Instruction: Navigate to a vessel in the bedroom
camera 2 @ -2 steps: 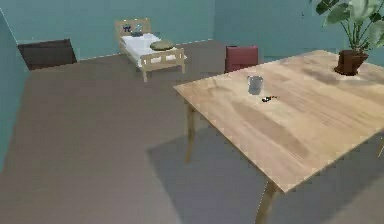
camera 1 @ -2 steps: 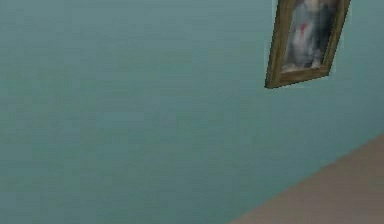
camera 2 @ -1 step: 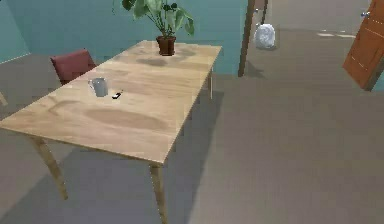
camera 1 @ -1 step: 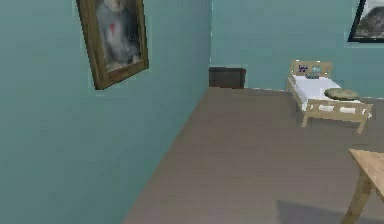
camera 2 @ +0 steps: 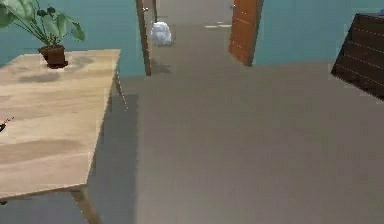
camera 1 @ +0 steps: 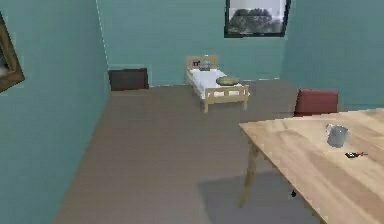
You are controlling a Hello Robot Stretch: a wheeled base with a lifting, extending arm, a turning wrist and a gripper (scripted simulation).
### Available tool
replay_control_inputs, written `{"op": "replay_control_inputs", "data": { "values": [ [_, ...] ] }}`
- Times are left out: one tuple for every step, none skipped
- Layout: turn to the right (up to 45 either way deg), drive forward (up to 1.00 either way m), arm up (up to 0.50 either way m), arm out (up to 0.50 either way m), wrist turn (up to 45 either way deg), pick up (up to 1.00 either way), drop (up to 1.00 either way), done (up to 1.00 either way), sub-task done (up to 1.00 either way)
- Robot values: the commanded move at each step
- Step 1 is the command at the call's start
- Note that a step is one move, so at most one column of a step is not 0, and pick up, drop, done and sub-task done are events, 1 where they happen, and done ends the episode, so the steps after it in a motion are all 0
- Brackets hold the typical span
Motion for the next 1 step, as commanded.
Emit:
{"op": "replay_control_inputs", "data": {
  "values": [
    [0.0,0.45,0.0,0.0,0.0,0.0,0.0,0.0,0.0]
  ]
}}
